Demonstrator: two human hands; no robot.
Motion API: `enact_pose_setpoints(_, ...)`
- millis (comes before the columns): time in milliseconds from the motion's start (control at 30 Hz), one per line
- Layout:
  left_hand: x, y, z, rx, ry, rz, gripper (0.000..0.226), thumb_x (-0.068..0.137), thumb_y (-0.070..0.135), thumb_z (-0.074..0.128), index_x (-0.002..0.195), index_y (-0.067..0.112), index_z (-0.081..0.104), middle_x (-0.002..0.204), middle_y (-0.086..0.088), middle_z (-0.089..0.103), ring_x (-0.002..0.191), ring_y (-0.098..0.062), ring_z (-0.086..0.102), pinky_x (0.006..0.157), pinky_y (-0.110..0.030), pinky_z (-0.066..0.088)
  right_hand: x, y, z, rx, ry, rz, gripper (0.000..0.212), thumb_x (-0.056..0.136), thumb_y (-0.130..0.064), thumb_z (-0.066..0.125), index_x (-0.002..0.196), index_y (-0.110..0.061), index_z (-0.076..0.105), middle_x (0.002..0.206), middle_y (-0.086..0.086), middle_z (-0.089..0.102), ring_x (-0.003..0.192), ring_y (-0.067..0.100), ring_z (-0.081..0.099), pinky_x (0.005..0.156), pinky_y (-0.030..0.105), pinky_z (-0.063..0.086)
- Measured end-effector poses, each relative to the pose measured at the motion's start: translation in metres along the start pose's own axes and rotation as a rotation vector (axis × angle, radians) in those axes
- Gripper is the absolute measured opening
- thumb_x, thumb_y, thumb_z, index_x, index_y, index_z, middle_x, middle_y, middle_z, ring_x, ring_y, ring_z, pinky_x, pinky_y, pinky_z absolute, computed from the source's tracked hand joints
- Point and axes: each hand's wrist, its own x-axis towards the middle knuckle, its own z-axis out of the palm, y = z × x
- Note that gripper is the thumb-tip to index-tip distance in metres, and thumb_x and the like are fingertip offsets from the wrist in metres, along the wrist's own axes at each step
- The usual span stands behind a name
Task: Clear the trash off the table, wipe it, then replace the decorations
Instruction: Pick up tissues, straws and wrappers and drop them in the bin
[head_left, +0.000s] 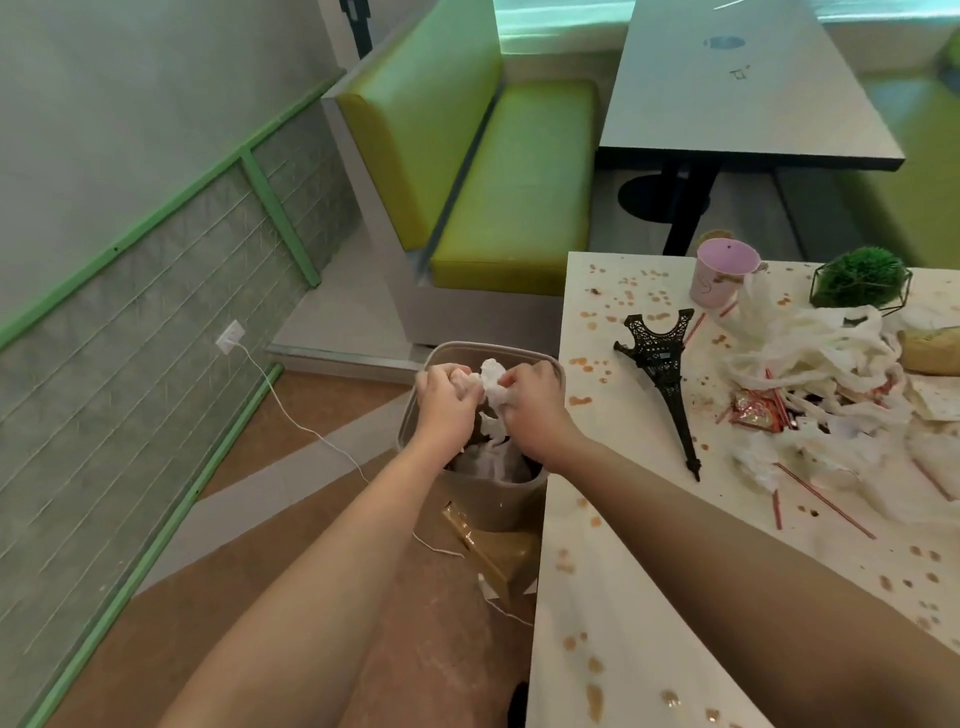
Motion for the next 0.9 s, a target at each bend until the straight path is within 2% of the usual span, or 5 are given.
enact_pose_setpoints(100,0.008,-0.013,0.005,0.112,-0.128,-0.061,0.036,0.097,0.034,0.05,0.131,0.022,0.056,0.132,-0.007,0.049,0.118,-0.023,0.052,0.101,-0.036,0.043,0.0,0.007,0.006,-0.202,-0.127,-0.035,0.042,0.098,-0.021,0.055,0.139,-0.025,0.05,0.141,0.005,0.043,0.127,0.023,0.037,0.108,0.033,0.033)
enact_pose_setpoints(200,0.007,-0.019,0.008,0.242,-0.27,-0.157,0.046,0.098,0.032,0.047,0.143,0.027,0.044,0.132,-0.004,0.058,0.106,-0.022,0.061,0.085,-0.033,0.05,-0.006,0.015,0.003,-0.208,-0.037,-0.073,0.034,0.098,-0.023,0.052,0.13,-0.031,0.058,0.137,-0.001,0.05,0.131,0.024,0.034,0.112,0.039,0.029)
enact_pose_setpoints(567,-0.036,0.045,0.065,0.144,-0.135,0.181,0.02,0.099,0.033,0.049,0.114,0.029,0.062,0.113,0.008,0.057,0.108,-0.013,0.053,0.087,-0.037,0.051,-0.064,0.108,-0.06,0.2,0.282,0.13,0.028,0.089,-0.004,0.053,0.089,-0.022,0.075,0.097,-0.006,0.066,0.075,0.005,0.055,0.069,0.02,0.043)
enact_pose_setpoints(733,-0.063,0.068,0.117,0.144,-0.275,0.307,0.016,0.097,0.033,0.049,0.103,0.036,0.064,0.107,0.012,0.059,0.099,-0.009,0.057,0.084,-0.034,0.051,-0.094,0.16,-0.089,0.197,0.292,0.245,0.028,0.089,-0.003,0.053,0.086,-0.024,0.072,0.094,-0.004,0.063,0.08,0.005,0.056,0.062,0.015,0.036)
enact_pose_setpoints(900,-0.101,0.065,0.172,0.178,-0.437,0.197,0.02,0.097,0.035,0.05,0.109,0.032,0.066,0.11,0.012,0.061,0.092,-0.011,0.061,0.079,-0.035,0.055,-0.125,0.22,-0.106,0.027,0.223,0.319,0.026,0.089,-0.004,0.056,0.099,-0.02,0.074,0.105,-0.001,0.067,0.087,0.008,0.057,0.069,0.017,0.04)
